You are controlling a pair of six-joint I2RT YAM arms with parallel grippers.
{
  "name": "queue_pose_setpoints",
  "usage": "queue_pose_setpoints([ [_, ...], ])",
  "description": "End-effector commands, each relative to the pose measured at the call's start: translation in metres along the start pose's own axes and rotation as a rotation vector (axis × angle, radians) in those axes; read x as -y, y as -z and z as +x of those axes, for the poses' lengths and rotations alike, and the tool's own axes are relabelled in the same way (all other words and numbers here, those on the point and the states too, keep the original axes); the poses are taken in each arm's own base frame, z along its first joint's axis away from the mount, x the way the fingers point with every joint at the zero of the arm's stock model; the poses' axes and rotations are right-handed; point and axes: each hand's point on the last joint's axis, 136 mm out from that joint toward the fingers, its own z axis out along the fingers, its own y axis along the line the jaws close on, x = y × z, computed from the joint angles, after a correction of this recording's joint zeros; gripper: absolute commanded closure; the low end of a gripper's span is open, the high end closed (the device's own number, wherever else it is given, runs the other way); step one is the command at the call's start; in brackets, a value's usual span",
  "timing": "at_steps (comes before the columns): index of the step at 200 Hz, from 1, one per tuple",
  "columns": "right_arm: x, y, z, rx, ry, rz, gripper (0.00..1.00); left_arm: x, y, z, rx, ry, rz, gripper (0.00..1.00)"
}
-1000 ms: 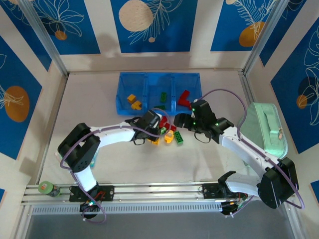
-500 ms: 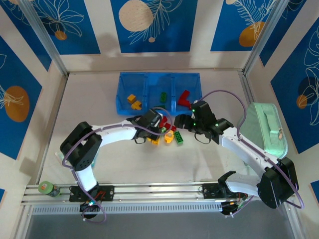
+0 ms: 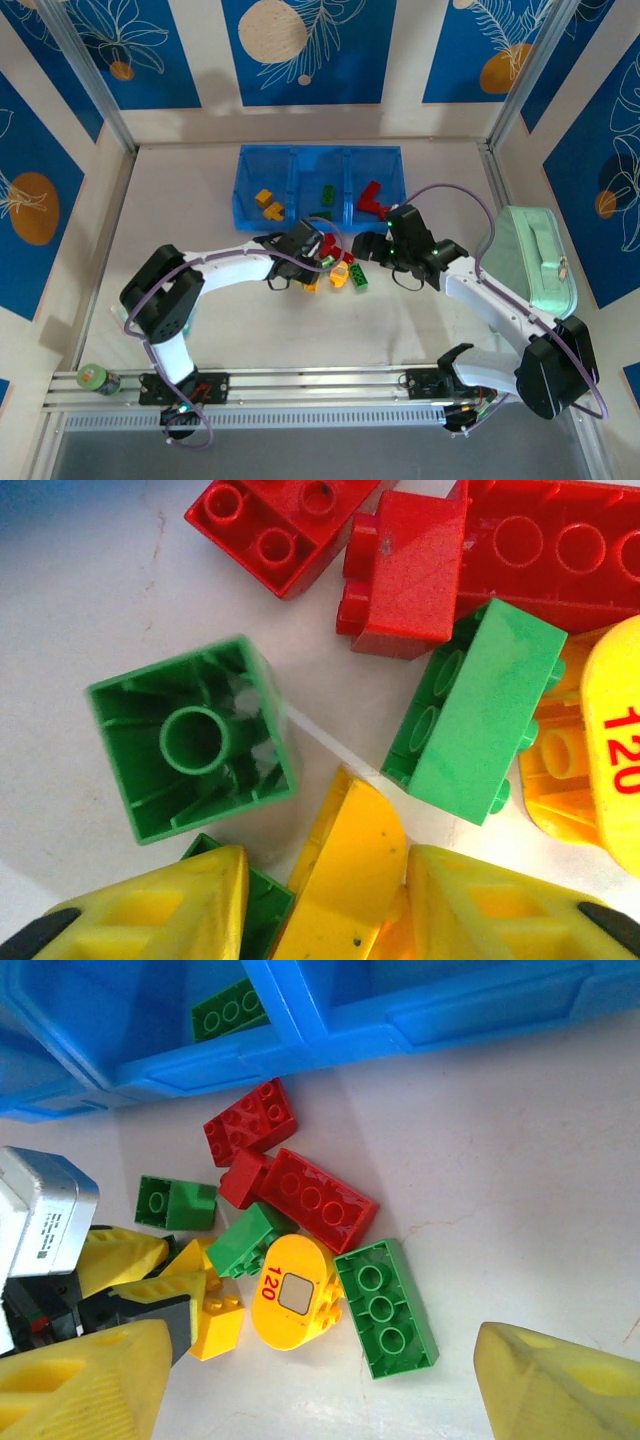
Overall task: Sort the legos into containers by color
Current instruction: Pick up the lego from the center of the table, then place the lego in the container.
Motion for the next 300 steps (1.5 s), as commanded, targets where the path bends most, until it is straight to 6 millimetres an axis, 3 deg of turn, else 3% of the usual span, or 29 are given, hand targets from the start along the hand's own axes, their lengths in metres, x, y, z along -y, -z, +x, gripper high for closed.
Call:
queue_pose_setpoints([
  [1,0.001,0.003,0.002,0.002,-0.023,-0.017,0.2,-0.009,-0.003,0.029,-0.105,0.011,-0.021,0.58],
  [83,0.009,0.006,0.005,0.014,-0.042,-0.009,0.21,-0.005,0.006,0.013,-0.084,-0.012,-0.012,0.7],
  [131,0.014,0.01,0.006,0.027,-0.053,-0.004,0.21,-0.011,0.038,-0.013,-0.001,0.005,-0.017,0.72],
  [189,0.017,0.012,0.008,0.029,-0.061,-0.002,0.22,-0.034,0.08,-0.064,0.143,0.128,0.08,0.73],
  [255,0.022,0.013,0.011,0.031,-0.071,0.002,0.22,-0.089,0.098,-0.11,0.238,0.256,0.081,0.74],
  [300,0.023,0.016,0.011,0.033,-0.073,0.002,0.22,-0.143,0.091,-0.132,0.247,0.335,0.005,0.75],
])
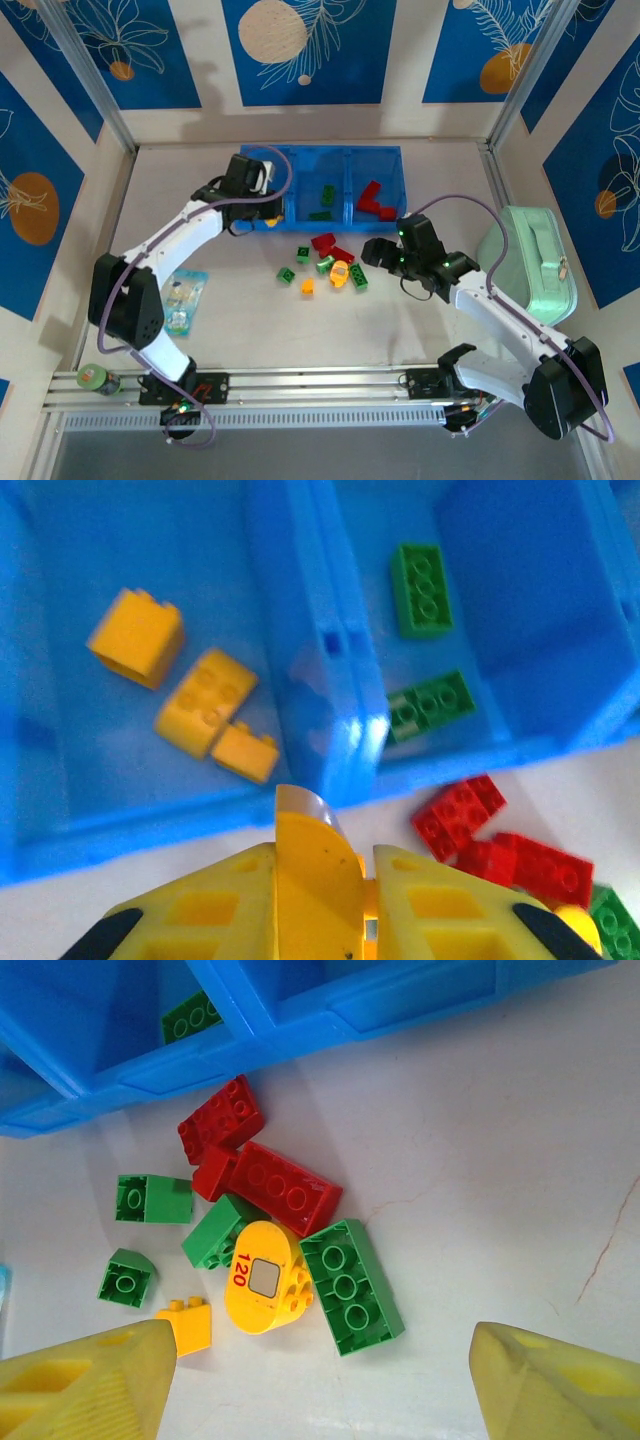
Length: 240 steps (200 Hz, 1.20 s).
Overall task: Sort the legos into containers by color
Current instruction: Place the lego in the container.
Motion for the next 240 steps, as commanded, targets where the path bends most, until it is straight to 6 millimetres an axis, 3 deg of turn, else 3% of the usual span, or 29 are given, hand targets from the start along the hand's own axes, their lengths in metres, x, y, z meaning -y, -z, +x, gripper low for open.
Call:
queue_pose_setpoints([
  [1,0.003,0.005,0.002,0.0,-0.014,0.001,0.22,-0.018,-0.009,-0.014,-0.005,0.02,-0.023,0.75],
  [58,-0.002,0.008,0.0,-0.007,-0.004,-0.011,0.22,-0.047,-0.034,-0.053,0.034,0.077,-0.073,0.73],
  [72,-0.003,0.01,0.0,-0.008,-0.001,-0.014,0.22,-0.052,-0.039,-0.057,0.035,0.079,-0.09,0.59],
  [82,-0.004,0.011,0.0,-0.007,0.001,-0.018,0.22,-0.055,-0.038,-0.06,0.039,0.076,-0.11,0.26],
  [86,-0.004,0.012,0.0,-0.006,0.002,-0.017,0.22,-0.056,-0.037,-0.06,0.039,0.074,-0.123,0.2],
  [96,-0.004,0.012,0.0,-0.007,0.004,-0.017,0.22,-0.057,-0.032,-0.061,0.05,0.068,-0.142,0.15],
  [131,-0.01,0.01,0.003,-0.013,0.03,-0.021,0.23,-0.042,-0.003,-0.056,0.13,0.049,-0.101,0.15],
  [175,-0.035,0.002,0.002,-0.03,0.126,-0.001,0.23,-0.027,0.026,-0.016,0.139,0.011,-0.075,0.15],
  [240,-0.085,-0.035,0.01,-0.149,0.276,0.051,0.24,-0.031,0.044,0.08,0.097,0.067,-0.044,0.16],
])
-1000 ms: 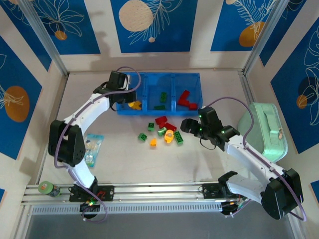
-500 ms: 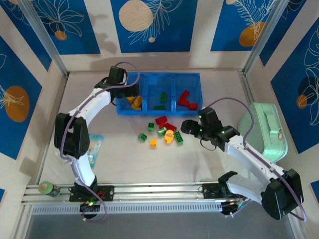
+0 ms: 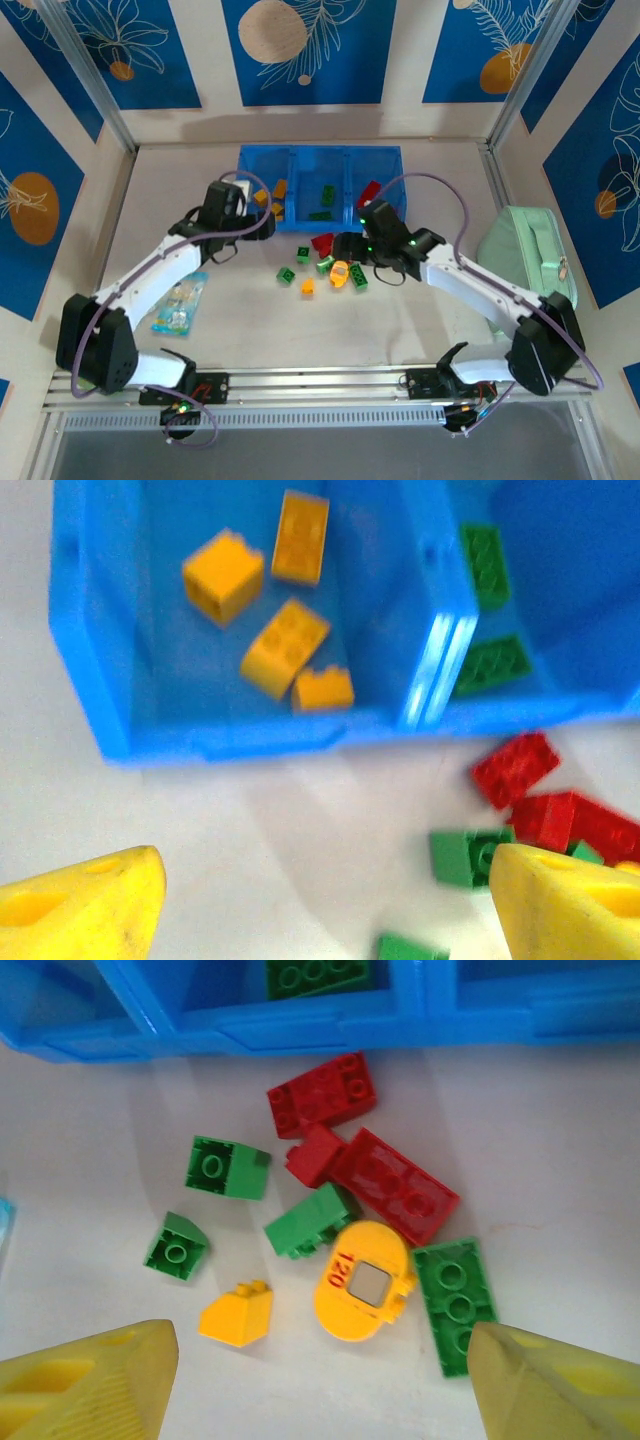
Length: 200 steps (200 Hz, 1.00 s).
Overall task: Sort the legos into containers by color
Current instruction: Pick up the lego from the center of the table.
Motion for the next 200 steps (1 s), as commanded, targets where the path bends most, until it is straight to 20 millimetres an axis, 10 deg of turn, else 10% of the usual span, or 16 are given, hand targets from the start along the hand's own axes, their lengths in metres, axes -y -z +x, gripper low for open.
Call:
queue_pose_setpoints([
  [1,-0.013,-0.012,0.001,-0.052,0.069,0.044,0.24,-0.004,0.01,0.018,0.024,0.044,0.005,0.16],
  [93,-0.061,-0.088,0.015,-0.262,0.187,0.173,0.27,-0.014,0.026,0.093,-0.029,0.109,0.048,0.17],
  [200,-0.062,-0.149,0.016,-0.292,0.188,0.238,0.53,-0.023,0.031,0.112,-0.038,0.113,0.027,0.18],
])
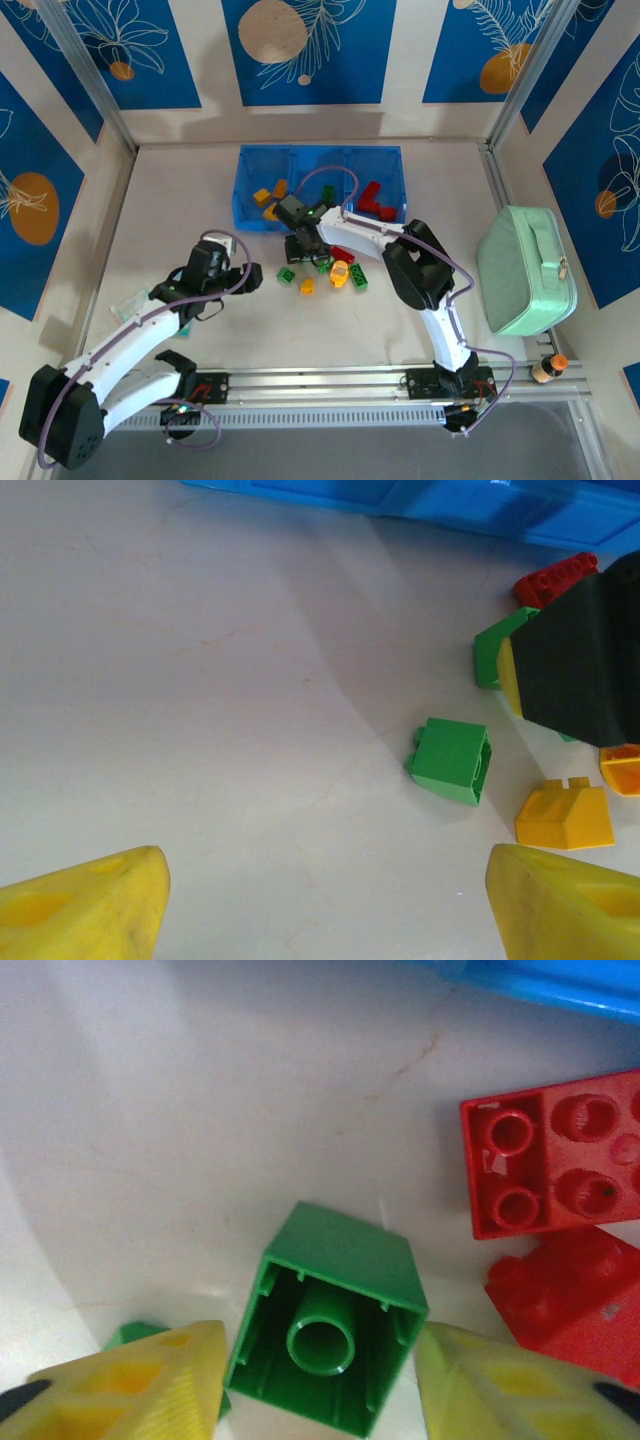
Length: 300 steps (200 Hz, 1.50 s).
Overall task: Sort the legos into containers by color
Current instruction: Pick up the lego from the center of the table, then place the lego in the container.
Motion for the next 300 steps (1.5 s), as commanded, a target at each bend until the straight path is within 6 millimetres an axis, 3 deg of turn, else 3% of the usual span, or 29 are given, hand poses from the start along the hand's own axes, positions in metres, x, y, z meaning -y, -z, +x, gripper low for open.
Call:
queue_pose_setpoints([
  [1,-0.002,0.002,-0.008,0.021,0.001,0.02,0.53,-0.002,0.002,0.006,-0.009,0.008,-0.006,0.18],
  [44,0.0,0.014,-0.015,0.052,0.01,0.026,0.74,-0.004,0.001,0.007,-0.017,-0.004,-0.021,0.18],
  [80,-0.002,0.061,-0.031,0.159,0.024,0.003,0.74,-0.004,0.001,0.009,-0.024,-0.009,-0.022,0.19],
  [120,0.017,0.105,-0.07,0.275,0.0,-0.011,0.74,0.001,0.001,0.011,-0.031,-0.02,-0.007,0.2],
  [150,0.037,0.115,-0.098,0.297,-0.022,0.003,0.74,0.012,0.003,0.012,-0.028,-0.047,0.024,0.2],
  [190,0.051,0.112,-0.131,0.306,-0.041,0.002,0.73,0.03,0.005,0.014,-0.028,-0.097,0.062,0.2],
  [209,0.049,0.106,-0.142,0.292,-0.037,-0.021,0.65,0.036,0.006,0.014,-0.028,-0.117,0.07,0.2],
  [214,0.049,0.106,-0.144,0.291,-0.035,-0.027,0.54,0.038,0.006,0.014,-0.03,-0.119,0.07,0.2],
  [223,0.044,0.107,-0.147,0.285,-0.026,-0.054,0.25,0.041,0.005,0.014,-0.031,-0.126,0.074,0.21],
  [230,0.043,0.109,-0.148,0.284,-0.031,-0.061,0.17,0.043,0.006,0.013,-0.031,-0.13,0.077,0.2],
  [268,0.042,0.14,-0.142,0.354,-0.043,-0.1,0.16,0.058,0.002,0.011,-0.04,-0.176,0.099,0.21],
  [300,0.053,0.148,-0.115,0.359,-0.048,-0.112,0.18,0.072,-0.006,0.01,-0.059,-0.211,0.118,0.21],
])
